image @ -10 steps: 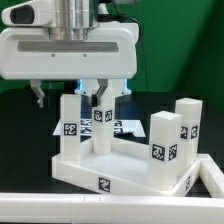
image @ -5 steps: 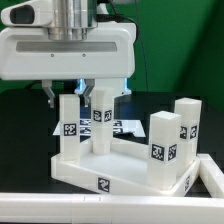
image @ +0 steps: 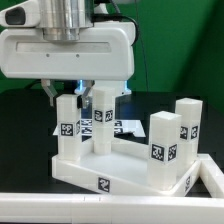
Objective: Assemble desk
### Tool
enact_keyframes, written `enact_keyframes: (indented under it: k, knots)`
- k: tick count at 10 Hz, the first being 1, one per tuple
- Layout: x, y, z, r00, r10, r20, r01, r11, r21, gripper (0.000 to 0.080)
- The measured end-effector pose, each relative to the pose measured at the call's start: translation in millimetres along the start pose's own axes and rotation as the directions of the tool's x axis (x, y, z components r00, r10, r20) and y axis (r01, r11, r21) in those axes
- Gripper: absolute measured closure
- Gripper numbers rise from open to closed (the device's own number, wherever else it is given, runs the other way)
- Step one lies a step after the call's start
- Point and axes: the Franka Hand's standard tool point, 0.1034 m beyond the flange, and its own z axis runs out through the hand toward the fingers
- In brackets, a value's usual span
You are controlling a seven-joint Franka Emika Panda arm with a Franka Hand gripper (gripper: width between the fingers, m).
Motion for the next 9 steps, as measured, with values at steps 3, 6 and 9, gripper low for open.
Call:
enact_keyframes:
  k: [3,6,9]
  knots:
    - [-0.1,-0.6,0.6,0.962,0.272,-0.001,-0.272,0.962,0.01,0.0511]
    - [-0.8,-4.6,1.4,0.816,0.578,0.003,-0.578,0.816,0.015,0.0511]
    - [0.1,-8.6,1.6,0.544,0.839,0.015,-0.839,0.544,0.028,0.0511]
